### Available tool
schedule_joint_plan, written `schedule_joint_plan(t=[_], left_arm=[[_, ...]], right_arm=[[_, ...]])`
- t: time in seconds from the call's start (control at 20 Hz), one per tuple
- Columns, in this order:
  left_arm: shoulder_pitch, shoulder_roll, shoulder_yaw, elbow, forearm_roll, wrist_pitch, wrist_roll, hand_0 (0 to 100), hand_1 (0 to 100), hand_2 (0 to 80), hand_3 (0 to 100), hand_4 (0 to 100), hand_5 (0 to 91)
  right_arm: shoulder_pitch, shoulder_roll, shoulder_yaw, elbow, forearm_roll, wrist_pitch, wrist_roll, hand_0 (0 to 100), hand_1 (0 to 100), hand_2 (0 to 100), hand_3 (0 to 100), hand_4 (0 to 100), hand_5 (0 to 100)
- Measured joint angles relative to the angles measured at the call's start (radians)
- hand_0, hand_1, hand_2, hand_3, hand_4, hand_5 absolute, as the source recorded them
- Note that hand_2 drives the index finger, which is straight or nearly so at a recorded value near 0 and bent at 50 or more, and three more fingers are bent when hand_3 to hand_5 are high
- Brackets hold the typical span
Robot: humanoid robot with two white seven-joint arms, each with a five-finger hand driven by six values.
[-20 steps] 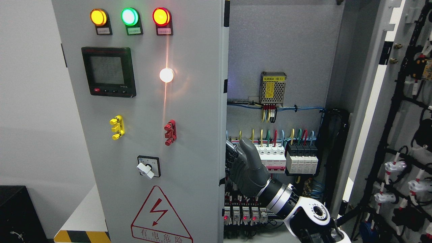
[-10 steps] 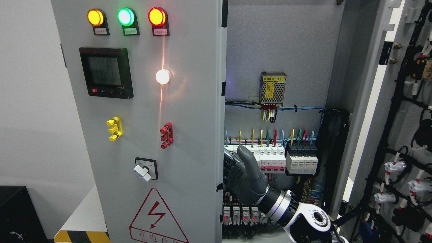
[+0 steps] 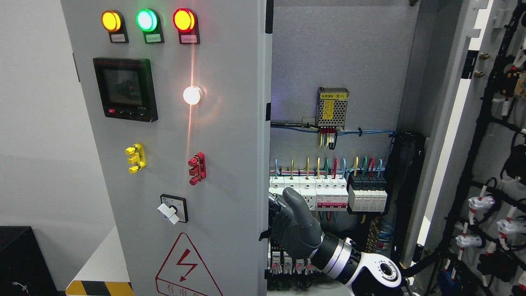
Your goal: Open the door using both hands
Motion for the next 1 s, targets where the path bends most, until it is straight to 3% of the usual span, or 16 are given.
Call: schedule_joint_plan(t=[0.65,1.0], left_arm=[[0.000,0.000,-0.001,0.000,0.000,-0.001,0.000,0,0,0.0,0,0,0.0],[0.000,0.000,0.000,0.000,0.000,-0.002,0.000,0,0,0.0,0,0,0.0]], right_arm=[[0.024,0.000,0.048,-0.021,-0.002,0.003,0.072,0,0,0,0,0,0],[0.044,0.000,0.062,-0.033,-0.002,0.003,0.090,0,0,0,0,0,0]])
